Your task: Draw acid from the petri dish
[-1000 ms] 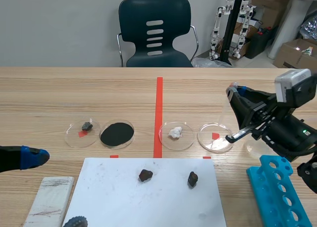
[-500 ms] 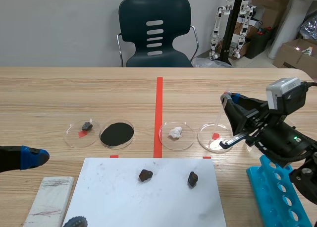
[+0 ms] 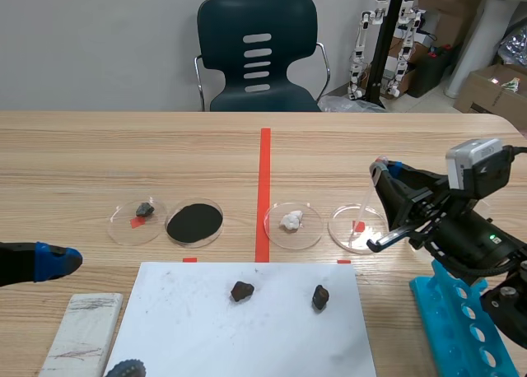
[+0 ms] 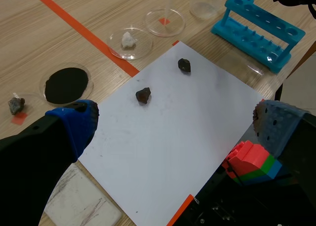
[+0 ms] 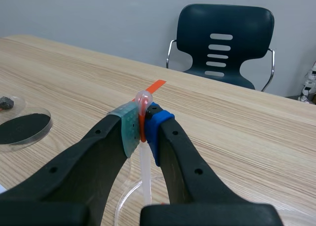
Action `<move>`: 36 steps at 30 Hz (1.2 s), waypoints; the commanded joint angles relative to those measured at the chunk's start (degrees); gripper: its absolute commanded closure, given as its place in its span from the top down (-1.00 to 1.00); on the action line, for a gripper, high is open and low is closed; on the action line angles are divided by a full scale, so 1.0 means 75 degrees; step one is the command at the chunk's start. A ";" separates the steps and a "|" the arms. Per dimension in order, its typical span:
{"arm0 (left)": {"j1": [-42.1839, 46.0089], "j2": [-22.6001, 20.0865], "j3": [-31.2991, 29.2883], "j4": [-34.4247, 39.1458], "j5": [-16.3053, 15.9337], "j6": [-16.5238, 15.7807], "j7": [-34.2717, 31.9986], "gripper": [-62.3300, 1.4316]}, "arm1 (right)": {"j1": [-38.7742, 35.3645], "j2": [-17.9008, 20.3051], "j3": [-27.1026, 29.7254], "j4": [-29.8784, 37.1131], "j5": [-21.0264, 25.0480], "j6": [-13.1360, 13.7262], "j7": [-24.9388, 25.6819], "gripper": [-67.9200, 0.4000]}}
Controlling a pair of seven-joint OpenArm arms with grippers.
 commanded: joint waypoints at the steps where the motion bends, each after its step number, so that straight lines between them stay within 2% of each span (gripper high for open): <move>1: 0.0012 0.0017 -0.0017 0.0052 -0.0079 0.0009 -0.0111 1.00 | 0.0114 0.0067 -0.0006 0.0015 0.0023 0.0000 0.0073 -0.96; 22: 0.0012 0.0017 -0.0017 0.0052 -0.0079 0.0009 -0.0111 1.00 | 0.0114 0.0073 -0.0006 0.0015 -0.0032 0.0067 0.0087 -0.95; 25: 0.0012 0.0017 -0.0017 0.0052 -0.0079 0.0009 -0.0111 1.00 | 0.0114 0.0073 -0.0006 0.0015 -0.0029 0.0087 0.0087 -0.84; 36: 0.0012 0.0017 -0.0017 0.0052 -0.0079 0.0009 -0.0111 1.00 | 0.0114 0.0082 -0.0006 0.0015 -0.0029 0.0085 0.0090 -0.81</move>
